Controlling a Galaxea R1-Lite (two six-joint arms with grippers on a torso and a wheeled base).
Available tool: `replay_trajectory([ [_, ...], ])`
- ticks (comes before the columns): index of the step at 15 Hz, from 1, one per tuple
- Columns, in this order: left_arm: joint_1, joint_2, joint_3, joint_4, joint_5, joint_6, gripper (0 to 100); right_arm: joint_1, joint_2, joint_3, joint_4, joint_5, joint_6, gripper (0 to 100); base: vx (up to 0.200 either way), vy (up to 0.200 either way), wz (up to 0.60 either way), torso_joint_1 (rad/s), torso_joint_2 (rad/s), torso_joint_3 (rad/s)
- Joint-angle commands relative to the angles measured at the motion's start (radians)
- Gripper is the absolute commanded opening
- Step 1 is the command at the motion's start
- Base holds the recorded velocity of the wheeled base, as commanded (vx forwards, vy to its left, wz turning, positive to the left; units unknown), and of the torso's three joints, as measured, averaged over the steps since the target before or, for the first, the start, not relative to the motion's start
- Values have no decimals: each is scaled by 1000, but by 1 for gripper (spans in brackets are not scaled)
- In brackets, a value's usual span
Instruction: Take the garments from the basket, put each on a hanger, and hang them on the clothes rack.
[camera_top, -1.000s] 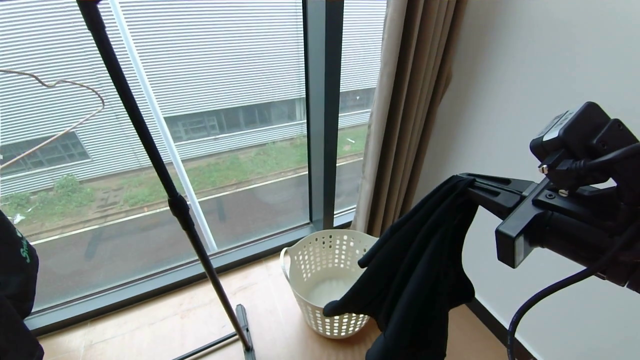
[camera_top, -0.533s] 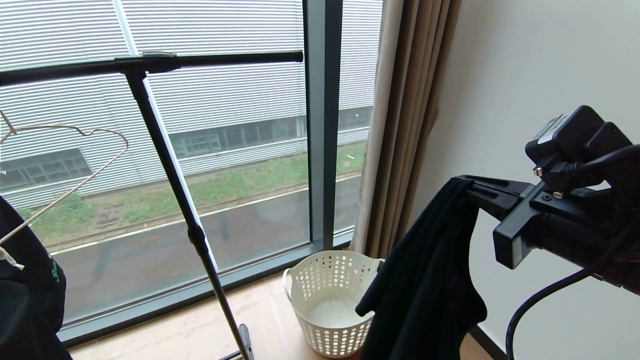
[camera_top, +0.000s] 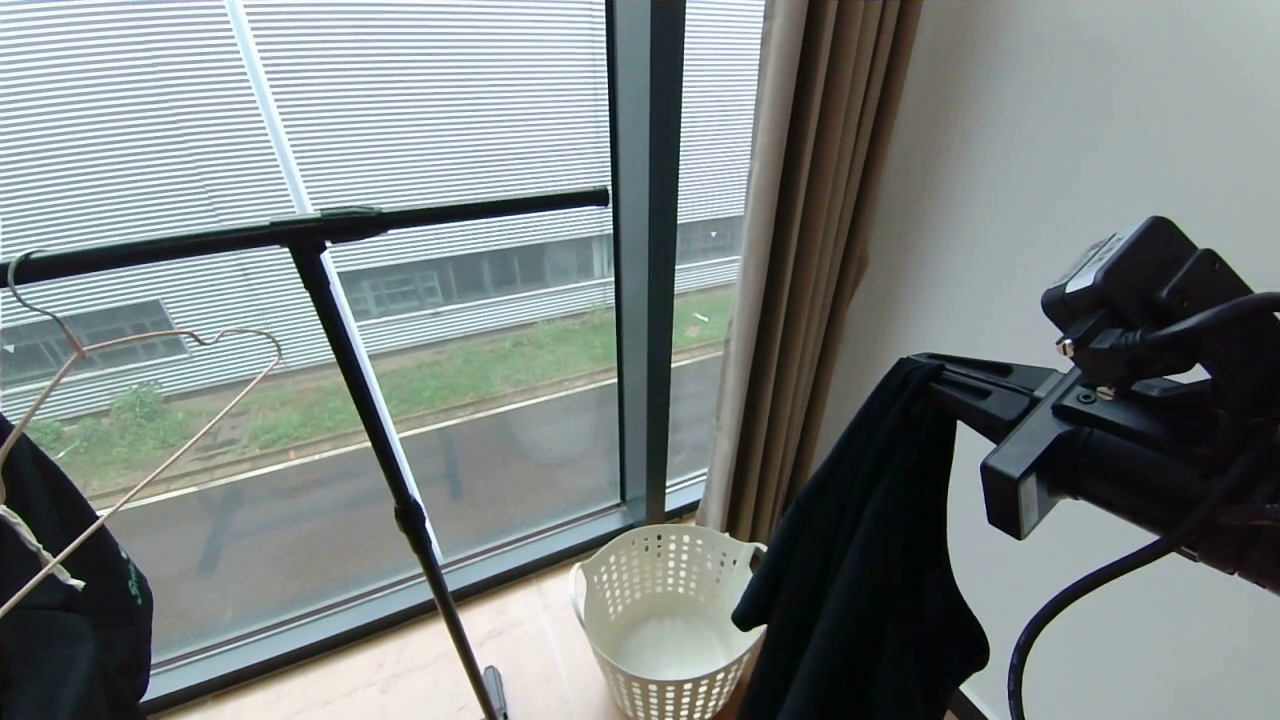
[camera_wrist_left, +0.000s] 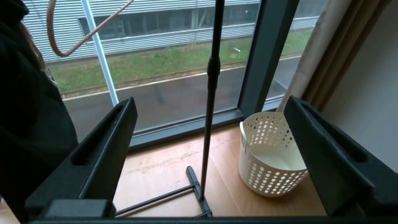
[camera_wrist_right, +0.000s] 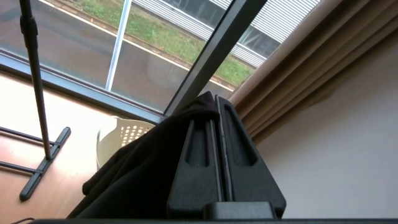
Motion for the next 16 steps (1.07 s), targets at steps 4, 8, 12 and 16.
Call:
replay_trajectory([
  [4, 0, 1, 0, 0, -1, 0, 100, 0, 6, 1, -1, -1, -1, 0, 0, 0, 0, 269, -554, -287],
  [8, 0, 1, 0, 0, -1, 0, 100, 0, 1, 4, -4, -2, -4, 0, 0, 0, 0, 195, -400, -207],
  [12, 0, 1, 0, 0, -4, 0, 100, -2, 3, 12, -44, -7, -2, 0, 0, 0, 150, 23, -40, -19],
  [16, 0, 1, -2, 0, -6, 0, 100, -16, 1, 12, -44, -7, -2, 0, 0, 0, 600, 4, -2, 0],
])
